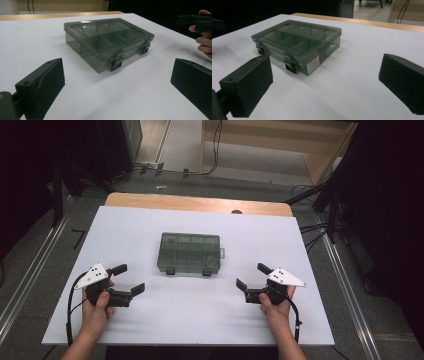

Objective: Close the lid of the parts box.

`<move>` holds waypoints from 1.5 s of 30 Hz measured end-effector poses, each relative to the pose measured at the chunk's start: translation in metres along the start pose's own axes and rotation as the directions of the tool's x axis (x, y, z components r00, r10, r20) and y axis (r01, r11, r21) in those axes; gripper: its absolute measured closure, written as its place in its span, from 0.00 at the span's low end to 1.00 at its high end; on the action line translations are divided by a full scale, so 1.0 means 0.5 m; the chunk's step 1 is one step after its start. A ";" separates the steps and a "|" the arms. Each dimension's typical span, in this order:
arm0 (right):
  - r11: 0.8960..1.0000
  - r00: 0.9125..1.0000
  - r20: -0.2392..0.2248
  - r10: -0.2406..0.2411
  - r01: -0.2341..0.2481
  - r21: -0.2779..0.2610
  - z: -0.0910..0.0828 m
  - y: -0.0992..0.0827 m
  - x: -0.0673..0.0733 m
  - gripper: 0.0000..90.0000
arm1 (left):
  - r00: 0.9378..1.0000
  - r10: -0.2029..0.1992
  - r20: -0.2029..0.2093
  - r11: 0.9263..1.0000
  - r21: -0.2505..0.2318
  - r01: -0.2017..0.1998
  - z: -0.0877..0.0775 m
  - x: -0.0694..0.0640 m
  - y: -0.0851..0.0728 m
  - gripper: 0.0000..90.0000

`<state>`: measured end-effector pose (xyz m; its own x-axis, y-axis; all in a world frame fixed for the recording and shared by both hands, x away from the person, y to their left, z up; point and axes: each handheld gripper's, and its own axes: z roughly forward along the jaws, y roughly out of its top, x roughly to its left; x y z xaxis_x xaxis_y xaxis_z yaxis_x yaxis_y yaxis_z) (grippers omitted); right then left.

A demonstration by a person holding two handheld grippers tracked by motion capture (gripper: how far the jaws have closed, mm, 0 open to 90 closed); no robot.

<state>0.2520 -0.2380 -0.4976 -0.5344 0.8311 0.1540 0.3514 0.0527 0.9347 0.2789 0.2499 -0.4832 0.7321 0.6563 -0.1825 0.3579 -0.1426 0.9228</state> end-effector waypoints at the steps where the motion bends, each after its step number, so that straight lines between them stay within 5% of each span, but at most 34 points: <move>1: 1.000 1.000 0.000 0.004 -0.004 0.001 -0.003 -0.001 -0.001 0.00 | 1.000 -0.001 -0.003 1.000 0.002 0.001 -0.004 0.001 -0.001 0.00; 45: 1.000 0.991 0.131 0.021 -0.021 -0.001 -0.157 -0.045 -0.106 0.00 | 0.993 -0.014 -0.119 1.000 -0.003 0.014 -0.138 0.062 -0.038 0.00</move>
<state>0.2122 -0.3266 -0.5017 -0.4213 0.8975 0.1306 0.3618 0.0343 0.9316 0.2549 0.3244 -0.4830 0.6527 0.7419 -0.1536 0.3659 -0.1312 0.9214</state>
